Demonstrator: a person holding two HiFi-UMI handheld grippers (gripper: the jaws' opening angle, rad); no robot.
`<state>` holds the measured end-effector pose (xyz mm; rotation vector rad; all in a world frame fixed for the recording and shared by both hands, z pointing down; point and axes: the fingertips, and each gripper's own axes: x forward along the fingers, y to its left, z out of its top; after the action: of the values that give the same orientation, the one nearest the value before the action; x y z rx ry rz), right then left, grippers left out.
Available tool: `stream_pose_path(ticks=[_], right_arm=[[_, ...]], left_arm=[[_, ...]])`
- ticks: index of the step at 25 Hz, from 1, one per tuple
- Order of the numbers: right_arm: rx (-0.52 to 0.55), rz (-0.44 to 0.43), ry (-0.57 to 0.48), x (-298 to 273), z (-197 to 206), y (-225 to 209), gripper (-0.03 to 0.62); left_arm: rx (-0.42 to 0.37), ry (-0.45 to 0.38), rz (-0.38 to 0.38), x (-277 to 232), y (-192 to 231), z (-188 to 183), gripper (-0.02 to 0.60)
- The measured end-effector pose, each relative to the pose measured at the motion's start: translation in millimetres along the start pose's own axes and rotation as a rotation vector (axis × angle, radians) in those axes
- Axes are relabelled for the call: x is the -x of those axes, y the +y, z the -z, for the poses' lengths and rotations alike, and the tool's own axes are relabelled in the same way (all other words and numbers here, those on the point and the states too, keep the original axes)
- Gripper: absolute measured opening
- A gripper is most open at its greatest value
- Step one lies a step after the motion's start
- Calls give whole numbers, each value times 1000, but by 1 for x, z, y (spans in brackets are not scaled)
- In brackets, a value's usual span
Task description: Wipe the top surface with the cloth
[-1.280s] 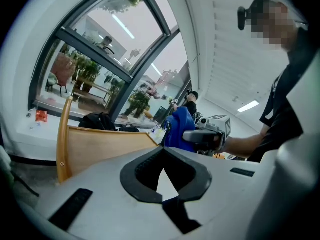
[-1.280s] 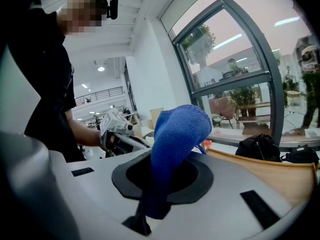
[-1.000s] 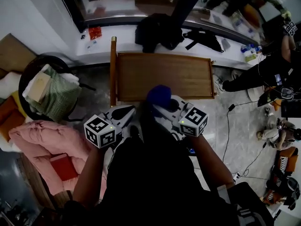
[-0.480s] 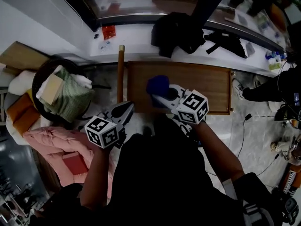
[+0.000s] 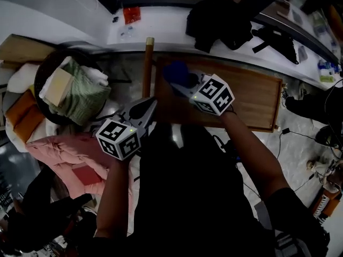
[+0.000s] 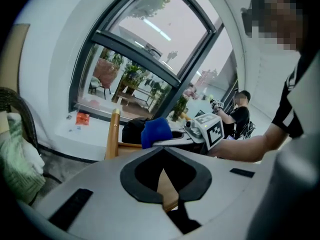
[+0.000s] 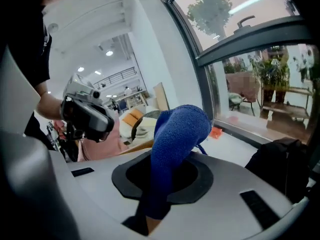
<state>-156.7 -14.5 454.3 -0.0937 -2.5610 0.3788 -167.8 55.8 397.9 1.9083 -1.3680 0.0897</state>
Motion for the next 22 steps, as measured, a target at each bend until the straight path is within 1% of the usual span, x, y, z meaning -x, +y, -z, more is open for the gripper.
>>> stream_pose_path(ticks=[3, 5, 7, 9, 12, 14, 17, 19, 22], right_arm=[[66, 67, 52, -24, -5, -21, 66], [75, 94, 119, -37, 2, -30, 66], [57, 109, 186, -46, 14, -37, 65], [64, 127, 234, -55, 23, -42, 64], [122, 138, 317, -67, 40, -48, 65], [170, 155, 371, -76, 47, -62, 66], [243, 188, 440, -88, 54, -80, 66], [265, 202, 473, -94, 60, -86, 66], [289, 197, 508, -105, 67, -90, 65]], left_arm=[[25, 3, 31, -3, 12, -4, 9], [33, 4, 50, -6, 16, -4, 9], [45, 2, 69, -10, 16, -2, 9], [51, 15, 92, -14, 15, 1, 9], [51, 40, 123, -17, 9, 1, 9], [46, 35, 146, -18, 9, -7, 9], [64, 28, 174, -19, 13, -11, 9], [61, 39, 180, -19, 16, -10, 9], [75, 46, 192, -18, 18, -10, 9]])
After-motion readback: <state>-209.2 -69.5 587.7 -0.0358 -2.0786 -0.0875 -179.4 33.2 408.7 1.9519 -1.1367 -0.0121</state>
